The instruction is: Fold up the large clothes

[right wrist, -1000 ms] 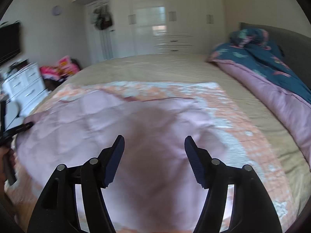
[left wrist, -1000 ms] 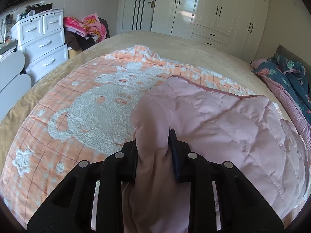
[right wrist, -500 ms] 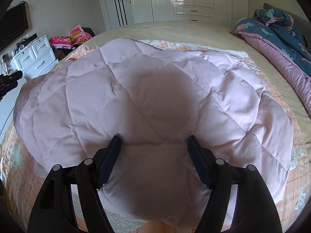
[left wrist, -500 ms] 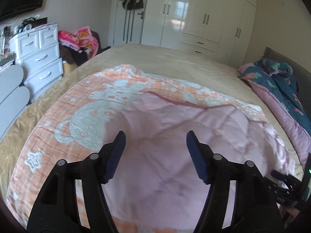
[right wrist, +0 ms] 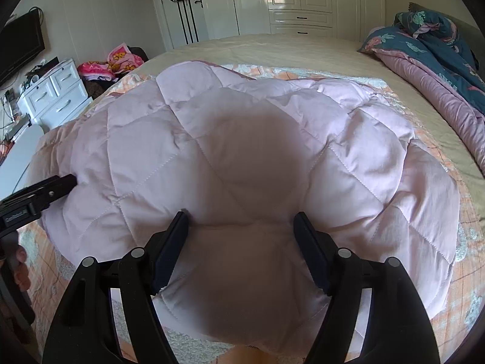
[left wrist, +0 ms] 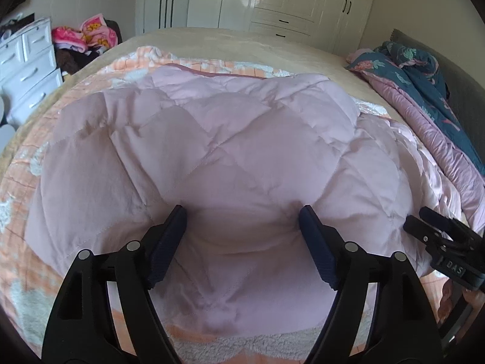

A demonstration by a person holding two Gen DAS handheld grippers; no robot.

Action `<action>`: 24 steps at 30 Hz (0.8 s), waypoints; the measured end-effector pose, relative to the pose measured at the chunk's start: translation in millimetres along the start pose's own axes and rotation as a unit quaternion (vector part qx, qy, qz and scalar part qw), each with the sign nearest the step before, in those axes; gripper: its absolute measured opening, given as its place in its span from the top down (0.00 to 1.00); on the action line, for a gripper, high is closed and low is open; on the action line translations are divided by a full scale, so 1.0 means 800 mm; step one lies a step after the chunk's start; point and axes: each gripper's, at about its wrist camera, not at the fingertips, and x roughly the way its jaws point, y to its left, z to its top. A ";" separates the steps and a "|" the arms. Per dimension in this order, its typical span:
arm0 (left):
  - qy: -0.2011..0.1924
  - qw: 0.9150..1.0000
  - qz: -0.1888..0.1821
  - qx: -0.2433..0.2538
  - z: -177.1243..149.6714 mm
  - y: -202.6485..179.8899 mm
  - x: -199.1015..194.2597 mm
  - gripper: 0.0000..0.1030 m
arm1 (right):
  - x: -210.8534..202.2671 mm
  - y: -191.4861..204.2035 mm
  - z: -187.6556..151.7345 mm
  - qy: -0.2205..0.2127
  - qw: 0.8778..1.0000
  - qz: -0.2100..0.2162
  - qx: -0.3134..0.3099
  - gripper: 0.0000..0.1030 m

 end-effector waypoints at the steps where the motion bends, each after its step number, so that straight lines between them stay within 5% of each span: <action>1: -0.002 1.000 0.000 -0.005 0.000 0.000 -0.002 0.34 | -0.003 -0.001 0.000 -0.002 1.000 0.004 0.005 0.29; 7: -0.006 1.000 -0.013 -0.014 0.003 -0.008 -0.023 0.32 | -0.041 -0.007 0.008 -0.040 0.999 0.005 0.023 0.11; 9: -0.014 1.000 -0.020 -0.016 0.007 -0.009 -0.035 0.24 | -0.053 -0.008 0.011 -0.053 0.998 0.007 0.025 0.07; 15: -0.041 0.999 -0.009 -0.002 0.017 -0.015 -0.073 0.09 | -0.097 -0.015 0.019 -0.096 0.995 0.003 0.034 0.04; 24: -0.069 0.997 0.016 0.012 0.013 -0.001 -0.117 0.09 | -0.152 -0.019 0.022 -0.145 0.988 -0.001 0.046 0.04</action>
